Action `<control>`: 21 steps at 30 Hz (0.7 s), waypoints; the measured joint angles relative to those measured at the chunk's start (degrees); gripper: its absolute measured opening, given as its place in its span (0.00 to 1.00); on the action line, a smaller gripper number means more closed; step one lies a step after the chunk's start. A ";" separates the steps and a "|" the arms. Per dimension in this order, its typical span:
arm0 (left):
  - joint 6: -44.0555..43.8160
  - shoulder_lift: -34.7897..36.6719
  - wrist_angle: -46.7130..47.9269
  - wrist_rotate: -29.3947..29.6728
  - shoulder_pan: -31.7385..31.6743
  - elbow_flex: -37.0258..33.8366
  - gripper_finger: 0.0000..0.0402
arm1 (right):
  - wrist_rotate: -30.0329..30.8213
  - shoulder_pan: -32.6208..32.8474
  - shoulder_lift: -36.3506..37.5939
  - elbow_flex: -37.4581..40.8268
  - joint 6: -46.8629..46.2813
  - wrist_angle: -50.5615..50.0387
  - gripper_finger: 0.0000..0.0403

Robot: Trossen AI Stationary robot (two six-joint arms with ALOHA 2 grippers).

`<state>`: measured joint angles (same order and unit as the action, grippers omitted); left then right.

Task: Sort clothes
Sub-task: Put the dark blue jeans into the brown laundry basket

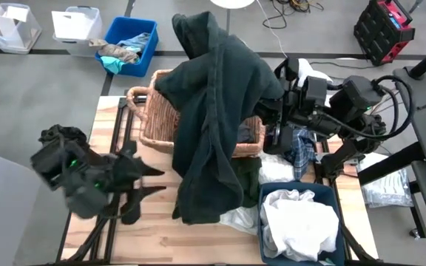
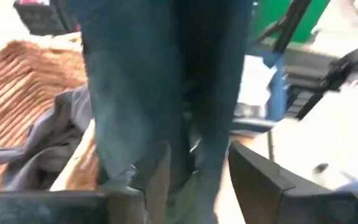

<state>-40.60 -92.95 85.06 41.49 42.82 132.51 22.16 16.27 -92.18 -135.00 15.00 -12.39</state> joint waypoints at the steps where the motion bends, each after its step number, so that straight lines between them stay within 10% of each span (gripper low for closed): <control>1: -1.12 0.08 -0.42 1.57 1.17 0.00 0.38 | 0.45 0.00 0.02 0.00 0.05 -0.41 0.13; 11: -8.71 -0.86 -2.57 15.56 3.28 -9.17 0.62 | 0.52 -0.02 0.18 0.00 0.09 -0.97 0.13; 21: -12.57 -0.74 -19.34 24.18 3.63 -23.71 0.64 | 0.43 -0.02 0.19 0.00 -0.72 -1.08 0.13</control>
<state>-53.17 -93.69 65.72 65.67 46.46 108.80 22.59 16.25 -91.98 -135.00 14.28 -13.46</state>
